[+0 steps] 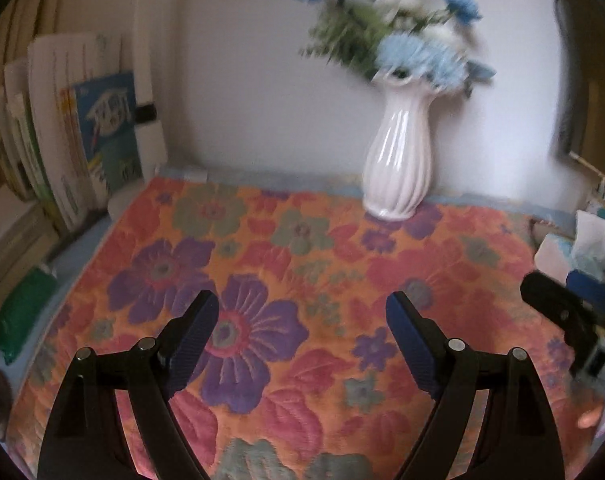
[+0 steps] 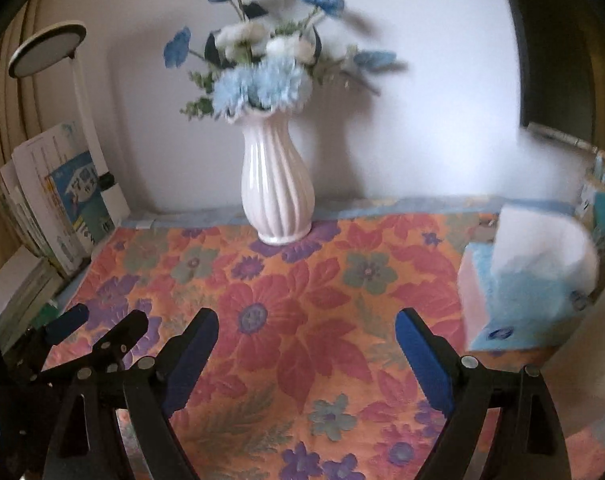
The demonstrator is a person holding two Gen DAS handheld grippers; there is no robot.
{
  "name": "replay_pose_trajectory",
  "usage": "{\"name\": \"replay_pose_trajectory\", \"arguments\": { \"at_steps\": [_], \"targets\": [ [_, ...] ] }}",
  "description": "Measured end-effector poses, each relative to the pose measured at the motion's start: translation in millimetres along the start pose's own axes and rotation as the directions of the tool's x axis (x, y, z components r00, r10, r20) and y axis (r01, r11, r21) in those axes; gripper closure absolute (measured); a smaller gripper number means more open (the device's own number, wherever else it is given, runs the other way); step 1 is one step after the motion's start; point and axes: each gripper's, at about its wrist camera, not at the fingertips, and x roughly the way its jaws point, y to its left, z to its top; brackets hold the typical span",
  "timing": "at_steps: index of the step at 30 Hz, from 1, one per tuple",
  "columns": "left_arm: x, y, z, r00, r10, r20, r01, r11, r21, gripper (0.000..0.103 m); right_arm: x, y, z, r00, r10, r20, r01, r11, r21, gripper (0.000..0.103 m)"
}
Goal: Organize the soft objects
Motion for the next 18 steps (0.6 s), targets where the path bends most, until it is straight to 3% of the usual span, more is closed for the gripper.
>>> {"name": "replay_pose_trajectory", "arguments": {
  "at_steps": [4,7,9,18],
  "targets": [
    [7.5,4.3,-1.8,0.999,-0.016,-0.035,0.015,0.999,-0.034,0.013,25.1,-11.1,-10.2,0.995,0.027,-0.1,-0.022,0.998,0.054,0.014],
    [7.6,-1.7,-3.9,0.999,-0.004,-0.04,0.004,1.0,-0.003,0.011,28.1,-16.6,-10.6,0.992,0.066,-0.11,-0.057,0.995,0.082,0.014],
    [7.5,-5.1,-5.2,0.999,0.012,-0.043,-0.011,1.0,0.019,0.003,30.0,-15.6,-12.3,0.989,0.073,-0.126,-0.063,0.995,0.081,0.014],
    [10.5,-4.2,-7.2,0.998,0.022,-0.065,-0.02,0.999,0.028,0.003,31.4,-10.6,-13.8,0.987,0.073,-0.146,-0.065,0.996,0.057,0.013]
  ]
}}
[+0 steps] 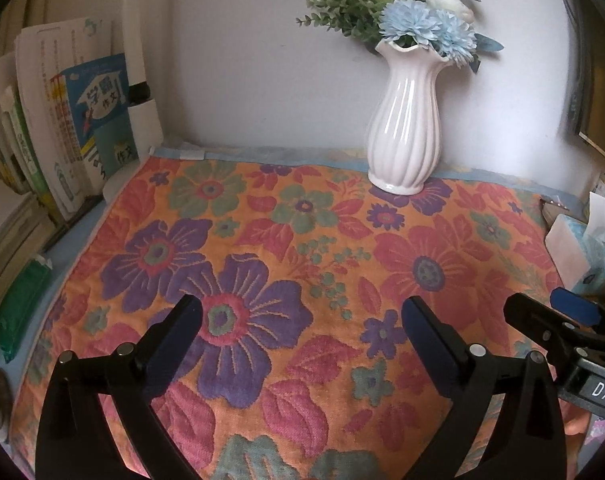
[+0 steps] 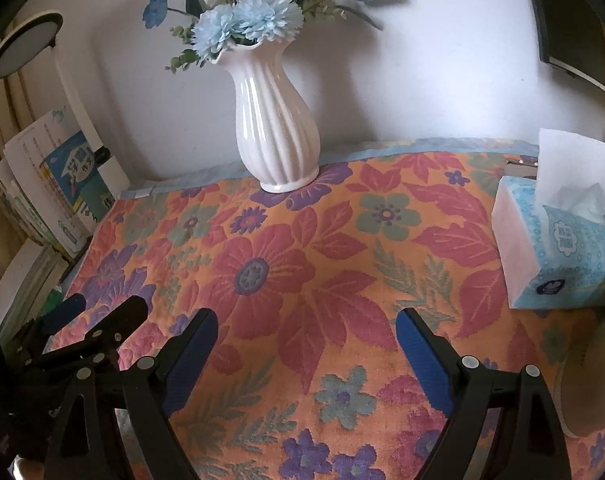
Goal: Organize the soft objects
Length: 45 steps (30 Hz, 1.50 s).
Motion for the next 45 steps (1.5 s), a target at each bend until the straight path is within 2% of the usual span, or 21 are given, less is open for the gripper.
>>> {"name": "replay_pose_trajectory", "arguments": {
  "at_steps": [12,45],
  "targets": [
    [1.8,-2.7,-1.3,1.0,0.015,-0.003,-0.015,0.999,0.029,0.003,3.3,-12.1,0.9,0.999,0.032,-0.021,-0.03,0.998,0.061,0.013],
    [3.3,-5.9,-2.2,1.0,0.008,-0.019,-0.007,0.999,0.05,0.003,11.2,-2.9,-1.8,0.998,0.012,-0.056,-0.011,1.0,0.015,0.013]
  ]
}}
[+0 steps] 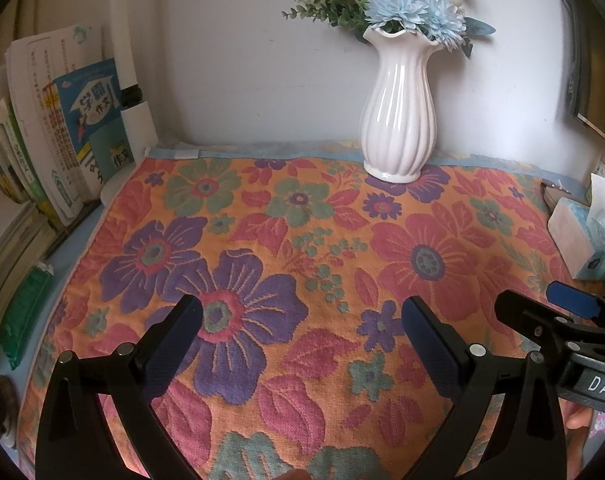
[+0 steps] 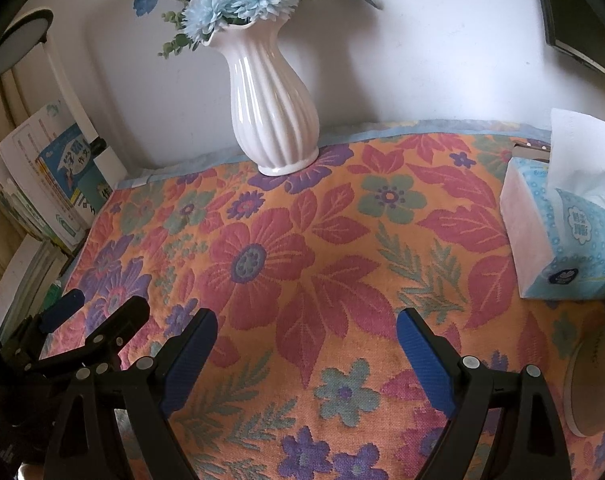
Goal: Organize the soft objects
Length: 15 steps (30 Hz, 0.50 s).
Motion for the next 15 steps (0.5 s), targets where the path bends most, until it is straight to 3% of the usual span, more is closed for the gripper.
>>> {"name": "replay_pose_trajectory", "arguments": {
  "at_steps": [15],
  "targets": [
    [4.4,-0.7,0.3,1.0,-0.004,-0.017,0.004,1.0,0.007,0.003,2.6,0.5,-0.1,1.0,-0.003,-0.011,0.003,1.0,-0.004,0.013]
  ]
}}
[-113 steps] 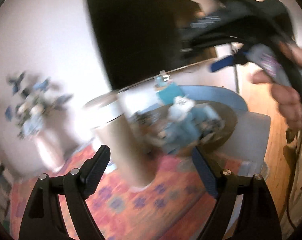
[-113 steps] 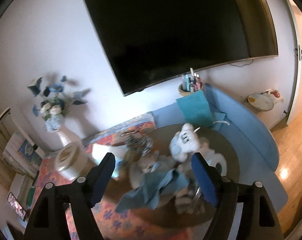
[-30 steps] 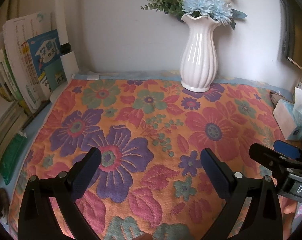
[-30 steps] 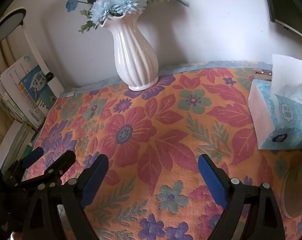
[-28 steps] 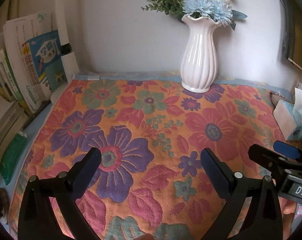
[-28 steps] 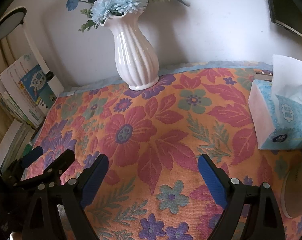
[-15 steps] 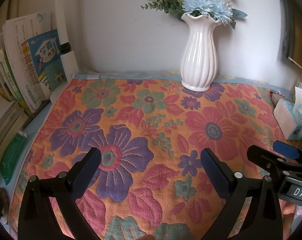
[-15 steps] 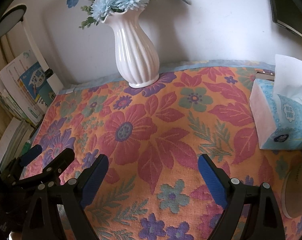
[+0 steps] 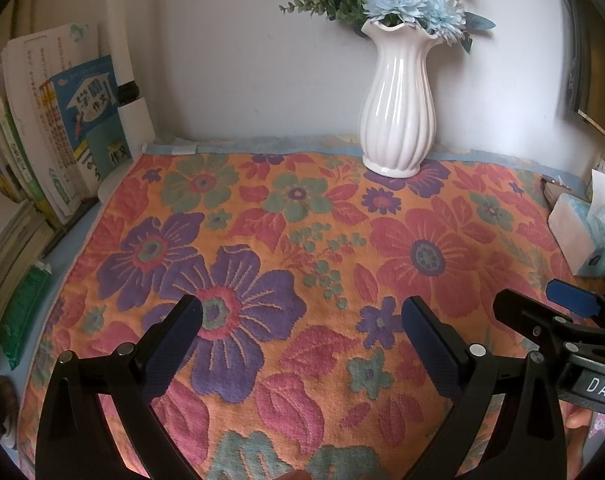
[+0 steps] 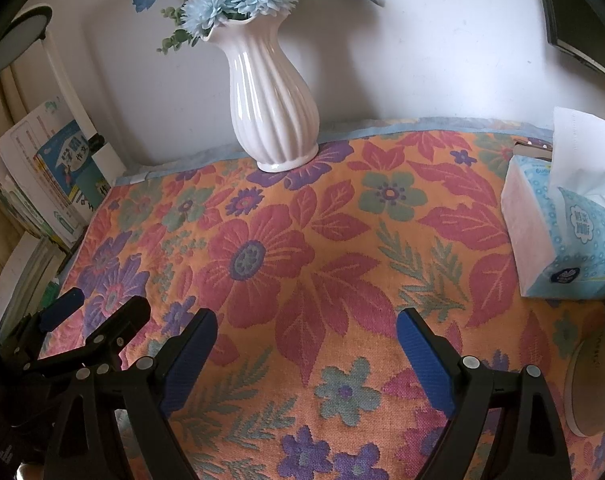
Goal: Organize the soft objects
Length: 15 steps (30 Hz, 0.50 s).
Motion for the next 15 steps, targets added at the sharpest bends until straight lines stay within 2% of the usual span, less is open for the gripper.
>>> {"name": "replay_pose_trajectory", "arguments": {
  "at_steps": [15],
  "targets": [
    [1.5,2.5,0.8,1.0,-0.001,-0.002,0.001,1.0,-0.007,0.003,2.4,-0.6,-0.6,1.0,-0.003,-0.007,0.003,1.0,-0.001,0.013]
  ]
}}
